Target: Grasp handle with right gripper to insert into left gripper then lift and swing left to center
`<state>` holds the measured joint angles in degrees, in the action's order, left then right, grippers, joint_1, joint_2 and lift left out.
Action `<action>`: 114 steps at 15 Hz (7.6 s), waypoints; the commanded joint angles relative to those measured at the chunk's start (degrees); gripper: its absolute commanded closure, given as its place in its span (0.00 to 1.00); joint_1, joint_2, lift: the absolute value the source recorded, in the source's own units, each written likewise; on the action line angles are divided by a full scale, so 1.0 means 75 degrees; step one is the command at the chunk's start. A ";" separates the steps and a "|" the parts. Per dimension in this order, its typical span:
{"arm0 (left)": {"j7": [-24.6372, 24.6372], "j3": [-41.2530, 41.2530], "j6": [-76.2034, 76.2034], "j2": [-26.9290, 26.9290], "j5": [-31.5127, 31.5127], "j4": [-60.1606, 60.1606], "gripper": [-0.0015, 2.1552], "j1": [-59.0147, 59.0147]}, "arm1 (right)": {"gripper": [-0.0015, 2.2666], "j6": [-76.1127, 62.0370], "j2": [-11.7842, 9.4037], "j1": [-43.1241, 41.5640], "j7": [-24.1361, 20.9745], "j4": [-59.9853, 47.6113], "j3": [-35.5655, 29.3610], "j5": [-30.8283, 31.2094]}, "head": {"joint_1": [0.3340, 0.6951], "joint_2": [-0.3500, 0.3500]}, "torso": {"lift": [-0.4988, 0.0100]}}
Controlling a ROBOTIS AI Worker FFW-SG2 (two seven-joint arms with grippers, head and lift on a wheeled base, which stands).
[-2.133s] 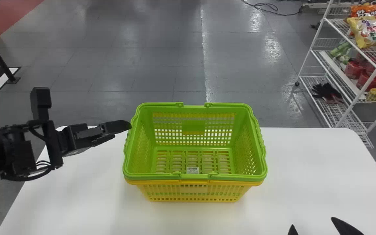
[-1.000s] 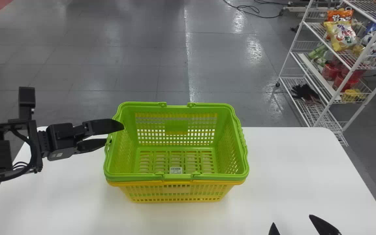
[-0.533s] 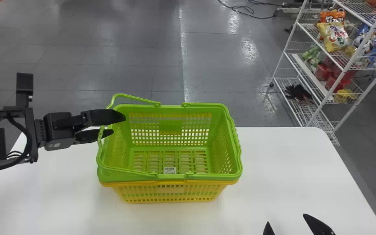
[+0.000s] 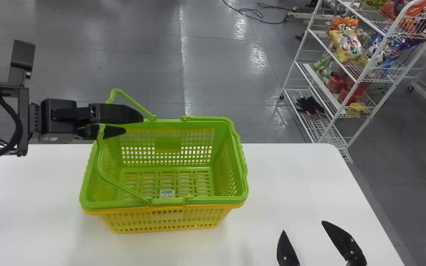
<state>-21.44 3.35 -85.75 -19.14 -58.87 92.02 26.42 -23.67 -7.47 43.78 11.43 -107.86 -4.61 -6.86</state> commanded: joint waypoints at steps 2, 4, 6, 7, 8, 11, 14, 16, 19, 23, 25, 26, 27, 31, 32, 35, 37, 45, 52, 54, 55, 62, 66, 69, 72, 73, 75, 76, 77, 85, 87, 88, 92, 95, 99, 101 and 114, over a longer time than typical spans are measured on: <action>0.0000 -0.0470 0.0001 0.0020 0.0079 -0.0105 0.04 0.0392 | 0.05 0.0924 -0.0012 -0.0459 -0.0001 -0.0455 -0.0065 0.0012 | 1.00 0.24 | 0.80; 0.0012 -0.0599 -0.0023 0.0020 0.0079 -0.0105 0.04 0.0462 | 0.14 0.1370 -0.0012 -0.0775 -0.0013 -0.0607 -0.0065 0.0082 | 1.00 0.22 | 0.80; 0.0023 -0.0704 -0.0116 0.0032 0.0021 -0.0105 0.04 0.0544 | 0.43 0.1956 -0.0012 -0.1068 -0.0013 -0.0713 -0.0042 0.0293 | 1.00 0.22 | 0.80; 0.0012 -0.0716 -0.0140 0.0032 -0.0026 -0.0105 0.04 0.0568 | 0.63 0.2354 0.0000 -0.1209 -0.0013 -0.0771 -0.0018 0.0410 | 1.00 0.22 | 0.80; 0.0023 -0.0833 -0.0163 0.0056 -0.0038 -0.0105 0.04 0.0638 | 0.81 0.2682 0.0000 -0.1384 -0.0071 -0.0795 0.0005 0.0492 | 1.00 0.21 | 0.80; 0.0023 -0.0927 -0.0187 0.0102 -0.0049 -0.0094 0.04 0.0685 | 0.94 0.3549 0.0000 -0.1888 -0.0165 -0.0795 0.0193 0.0961 | 1.00 0.21 | 0.80; 0.0058 -0.1044 -0.0187 0.0161 -0.0049 -0.0105 0.04 0.0755 | 0.94 0.3948 0.0000 -0.2298 -0.0200 -0.0642 0.0439 0.1336 | 1.00 0.21 | 0.80; 0.0082 -0.1114 -0.0187 0.0255 -0.0038 -0.0105 0.04 0.0802 | 0.94 0.4159 -0.0012 -0.2521 -0.0212 -0.0513 0.0579 0.1465 | 1.00 0.22 | 0.80; 0.0117 -0.1196 -0.0187 0.0349 -0.0026 -0.0105 0.04 0.0837 | 0.94 0.4440 -0.0012 -0.2896 -0.0200 -0.0279 0.0755 0.1676 | 1.00 0.23 | 0.80; 0.0117 -0.1232 -0.0187 0.0431 -0.0049 -0.0105 0.04 0.0790 | 0.94 0.4651 -0.0059 -0.3248 -0.0212 0.0037 0.1013 0.1816 | 1.00 0.23 | 0.80; 0.0117 -0.1232 -0.0187 0.0431 -0.0049 -0.0094 0.04 0.0755 | 0.94 0.4721 -0.0059 -0.3341 -0.0212 0.0084 0.1107 0.1828 | 1.00 0.24 | 0.80; 0.0117 -0.1232 -0.0187 0.0431 -0.0049 -0.0105 0.04 0.0755 | 0.94 0.4768 -0.0059 -0.3412 -0.0212 0.0143 0.1130 0.1840 | 1.00 0.24 | 0.80; 0.0117 -0.1232 -0.0187 0.0431 -0.0049 -0.0105 0.04 0.0743 | 0.94 0.4791 -0.0059 -0.3447 -0.0212 0.0166 0.1142 0.1828 | 1.00 0.24 | 0.80; 0.0117 -0.1220 -0.0187 0.0431 -0.0073 -0.0094 0.04 0.0708 | 0.94 0.4815 -0.0059 -0.3470 -0.0247 0.0108 0.1153 0.1699 | 1.00 0.25 | 0.80; 0.0117 -0.1208 -0.0187 0.0431 -0.0096 -0.0094 0.04 0.0697 | 0.94 0.4885 -0.0059 -0.3470 -0.0247 0.0061 0.1153 0.1664 | 1.00 0.25 | 0.80; 0.0117 -0.1185 -0.0187 0.0466 -0.0143 -0.0082 0.04 0.0638 | 0.94 0.5002 -0.0059 -0.3470 -0.0247 -0.0150 0.1177 0.1477 | 1.00 0.25 | 0.80; 0.0117 -0.1173 -0.0187 0.0466 -0.0214 -0.0059 0.04 0.0603 | 0.94 0.5120 -0.0047 -0.3412 -0.0247 -0.0396 0.1224 0.1453 | 1.00 0.25 | 0.80; 0.0129 -0.1243 -0.0140 0.0571 -0.0143 -0.0188 0.04 0.0720 | 0.94 0.5776 0.0070 -0.3318 -0.0282 -0.1381 0.1798 0.1500 | 1.00 0.29 | 0.80; 0.0012 -0.1396 0.0071 0.0571 -0.0003 -0.0797 0.04 0.1247 | 0.94 0.6198 0.0140 -0.3470 -0.0470 -0.1545 0.2267 0.1687 | 1.00 0.36 | 0.80; 0.0012 -0.1443 0.0071 0.0606 -0.0003 -0.0820 0.04 0.1282 | 0.94 0.6221 0.0152 -0.3470 -0.0505 -0.1580 0.2396 0.1746 | 1.00 0.37 | 0.80; 0.0012 -0.1466 0.0071 0.0630 -0.0003 -0.0820 0.04 0.1294 | 0.94 0.6221 0.0211 -0.3470 -0.0517 -0.1580 0.2454 0.1793 | 1.00 0.38 | 0.80; -0.0047 -0.1501 0.0095 0.0759 -0.0003 -0.0820 0.04 0.1259 | 0.94 0.6620 0.0316 -0.3880 -0.0634 -0.1556 0.3075 0.2062 | 1.00 0.41 | 0.80; -0.0059 -0.1489 0.0095 0.0759 0.0009 -0.0820 0.04 0.1236 | 0.94 0.6807 0.0316 -0.4103 -0.0692 -0.1498 0.3368 0.2133 | 1.00 0.44 | 0.80; -0.0059 -0.1513 0.0095 0.0770 0.0021 -0.0820 0.04 0.1236 | 0.94 0.6831 0.0340 -0.4138 -0.0692 -0.1486 0.3497 0.2215 | 1.00 0.46 | 0.80; -0.0070 -0.1501 0.0095 0.0770 0.0021 -0.0867 0.04 0.1236 | 0.94 0.6971 0.0340 -0.4220 -0.0704 -0.1498 0.3696 0.2285 | 1.00 0.47 | 0.80; -0.0070 -0.1501 0.0095 0.0770 0.0021 -0.0891 0.04 0.1236 | 0.94 0.7018 0.0340 -0.4255 -0.0692 -0.1498 0.3755 0.2320 | 1.00 0.48 | 0.80; -0.0082 -0.1489 0.0095 0.0759 0.0009 -0.0902 0.04 0.1236 | 0.94 0.7018 0.0340 -0.4314 -0.0692 -0.1498 0.3884 0.2344 | 1.00 0.49 | 0.80; -0.0082 -0.1489 0.0095 0.0770 0.0009 -0.0902 0.04 0.1236 | 0.94 0.7018 0.0328 -0.4326 -0.0692 -0.1498 0.3907 0.2355 | 1.00 0.49 | 0.80; -0.0094 -0.1478 0.0141 0.0770 0.0009 -0.0926 0.04 0.1224 | 0.94 0.7018 0.0328 -0.4326 -0.0692 -0.1498 0.3919 0.2355 | 1.00 0.50 | 0.80; -0.0539 -0.1185 0.0306 0.0899 -0.0460 -0.1969 0.04 0.1224 | 0.94 0.6643 0.0293 -0.3681 -0.0692 -0.1838 0.2771 0.2062 | 1.00 0.45 | 0.80; -0.0727 -0.1103 0.0446 0.1017 -0.0483 -0.2402 0.04 0.1212 | 0.94 0.6291 0.0269 -0.3283 -0.0681 -0.2025 0.2419 0.1992 | 1.00 0.40 | 0.80; -0.0750 -0.1091 0.0470 0.1040 -0.0518 -0.2508 0.04 0.1212 | 0.94 0.6010 0.0258 -0.3037 -0.0681 -0.2095 0.2232 0.1898 | 1.00 0.38 | 0.80; -0.0809 -0.1056 0.0470 0.1052 -0.0659 -0.2566 0.04 0.1271 | 0.88 0.4463 0.0258 -0.2017 -0.0681 -0.2166 0.1411 0.1465 | 1.00 0.30 | 0.80; -0.0774 -0.1068 0.0446 0.1063 -0.0870 -0.2555 0.04 0.1329 | 0.48 0.3526 0.0269 -0.1572 -0.0564 -0.1896 0.0907 0.0996 | 1.00 0.25 | 0.80; -0.0727 -0.1091 0.0423 0.1099 -0.1163 -0.2555 0.04 0.1388 | 0.05 0.2682 0.0305 -0.1115 -0.0435 -0.1662 0.0474 0.0727 | 1.00 0.18 | 0.80; -0.0633 -0.1091 0.0399 0.1134 -0.1280 -0.2555 0.04 0.1411 | 0.05 0.2331 0.0340 -0.0998 -0.0435 -0.1509 0.0321 0.0609 | 1.00 0.15 | 0.80; 0.0140 -0.1325 -0.0571 0.1099 -0.2745 -0.3938 0.04 0.3075 | 0.04 0.1252 0.0457 -0.0552 -0.0306 -0.1123 -0.0136 0.0223 | 1.00 0.05 | 0.80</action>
<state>-20.46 -6.50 -89.70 -10.87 -77.46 65.44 47.76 -13.41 -4.10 39.44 9.14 -116.66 -5.29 -4.95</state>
